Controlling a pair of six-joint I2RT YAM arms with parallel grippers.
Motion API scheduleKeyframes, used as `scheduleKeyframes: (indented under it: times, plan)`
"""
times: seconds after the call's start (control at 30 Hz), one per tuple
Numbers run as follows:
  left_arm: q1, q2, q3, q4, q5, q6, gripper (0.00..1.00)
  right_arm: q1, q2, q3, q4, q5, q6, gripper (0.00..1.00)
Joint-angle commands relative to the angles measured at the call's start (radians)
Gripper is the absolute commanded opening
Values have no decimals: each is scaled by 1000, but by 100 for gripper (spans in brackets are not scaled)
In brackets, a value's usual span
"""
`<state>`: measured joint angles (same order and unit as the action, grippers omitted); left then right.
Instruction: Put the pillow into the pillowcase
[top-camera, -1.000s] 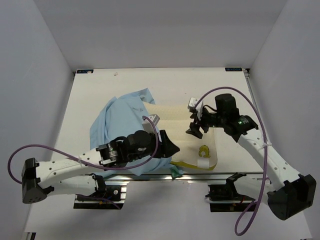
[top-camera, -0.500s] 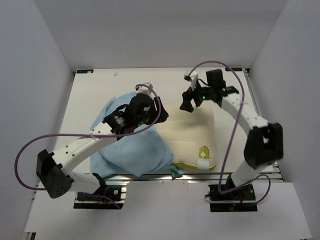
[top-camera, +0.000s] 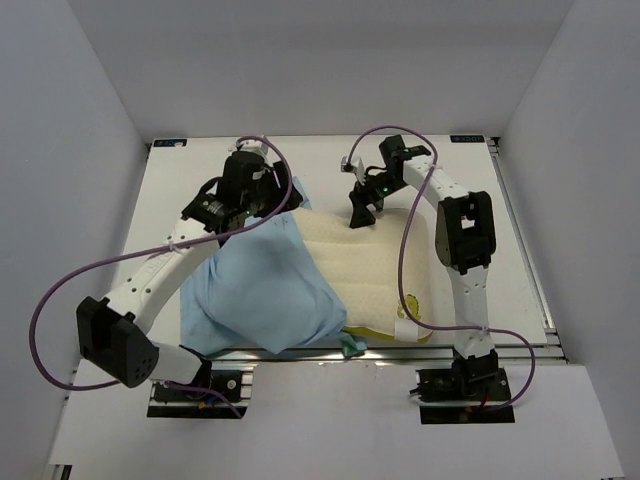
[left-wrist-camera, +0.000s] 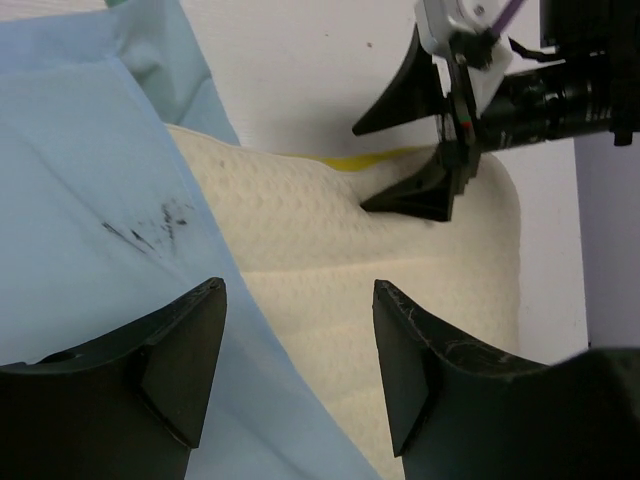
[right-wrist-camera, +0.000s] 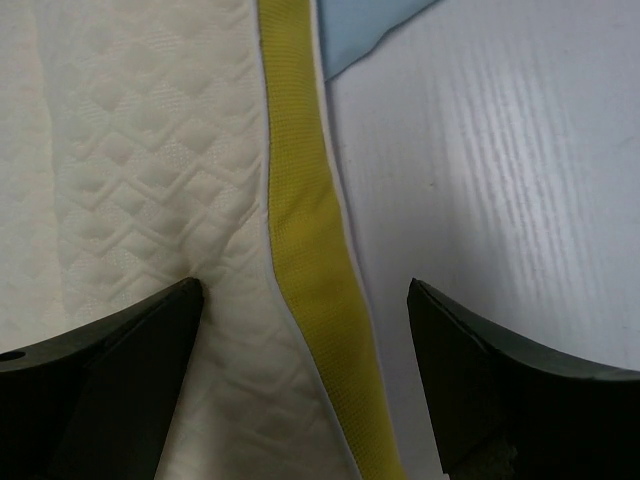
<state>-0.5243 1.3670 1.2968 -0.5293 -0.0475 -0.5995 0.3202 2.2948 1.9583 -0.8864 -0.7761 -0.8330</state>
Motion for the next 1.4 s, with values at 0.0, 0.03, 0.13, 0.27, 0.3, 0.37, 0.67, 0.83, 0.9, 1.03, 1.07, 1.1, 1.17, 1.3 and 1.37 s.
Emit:
scheduleKeyframes:
  times: [0.0, 0.03, 0.13, 0.27, 0.3, 0.37, 0.67, 0.83, 0.9, 1.03, 1.07, 1.1, 1.17, 1.3, 1.37]
  plan:
    - [55, 40, 41, -9, 95, 67, 70, 3, 3, 28, -222, -61, -169, 88]
    - [63, 53, 44, -2, 116, 75, 70, 9, 9, 16, -221, -52, -169, 88]
    - [87, 113, 65, 25, 147, 104, 70, 23, 26, -38, -198, -28, -150, 76]
    - [128, 222, 120, 35, 169, 138, 70, 28, 49, -41, -232, -29, -143, 23]
    - [133, 240, 151, 37, 170, 144, 70, 28, 43, -44, -233, -26, -140, 13]
    - [144, 277, 188, 28, 163, 158, 70, 25, -9, -71, -218, -34, -127, 0]
    - [144, 467, 557, -138, 61, 291, 70, 39, -514, -309, 134, 27, 47, 0]
    - [142, 503, 624, -166, 190, 438, 70, 69, -716, -375, 182, 57, 63, 0]
    - [142, 485, 579, -149, 225, 492, 70, 100, -771, -446, 228, 116, 58, 0]
    - [144, 400, 470, -94, 274, 563, 72, 181, -931, -602, 329, 253, 40, 0]
    - [144, 374, 464, -104, 279, 573, 72, 198, -958, -633, 351, 302, 41, 0]
    - [144, 359, 449, -109, 284, 578, 72, 227, -980, -689, 375, 328, 52, 0]
    - [144, 311, 417, -95, 293, 573, 72, 250, -1044, -734, 447, 379, 69, 0]
    - [142, 120, 338, -75, 276, 537, 73, 267, -1095, -783, 491, 445, 100, 0]
    - [142, 63, 340, -86, 258, 518, 74, 267, -1117, -809, 503, 463, 103, 0]
